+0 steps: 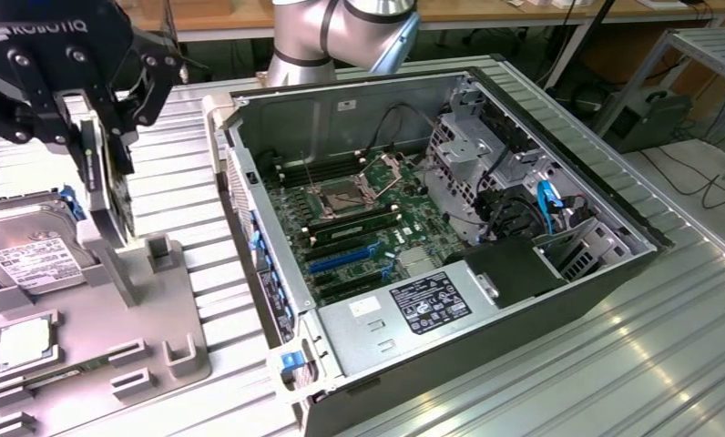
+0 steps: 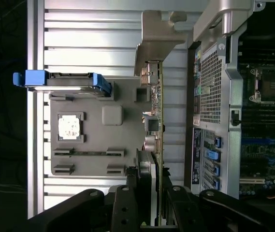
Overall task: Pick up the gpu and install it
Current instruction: 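Pick up the gpu and move the gpu toward the slot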
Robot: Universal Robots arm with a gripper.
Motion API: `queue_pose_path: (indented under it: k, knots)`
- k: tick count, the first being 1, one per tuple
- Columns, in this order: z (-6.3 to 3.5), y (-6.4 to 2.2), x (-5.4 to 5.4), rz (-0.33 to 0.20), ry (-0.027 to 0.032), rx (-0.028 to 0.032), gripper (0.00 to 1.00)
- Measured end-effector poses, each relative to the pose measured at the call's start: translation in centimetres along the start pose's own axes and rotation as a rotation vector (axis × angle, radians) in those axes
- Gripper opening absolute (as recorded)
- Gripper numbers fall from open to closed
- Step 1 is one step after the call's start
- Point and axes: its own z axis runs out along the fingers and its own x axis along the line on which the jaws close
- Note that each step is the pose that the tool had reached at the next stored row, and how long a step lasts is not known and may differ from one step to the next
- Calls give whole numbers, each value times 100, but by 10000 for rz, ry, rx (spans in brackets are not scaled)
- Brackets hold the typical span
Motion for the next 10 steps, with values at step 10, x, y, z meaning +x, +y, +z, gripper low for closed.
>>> queue_pose_path:
  k: [10]
  knots:
    - [-133,5,-3,0,2,2,28]
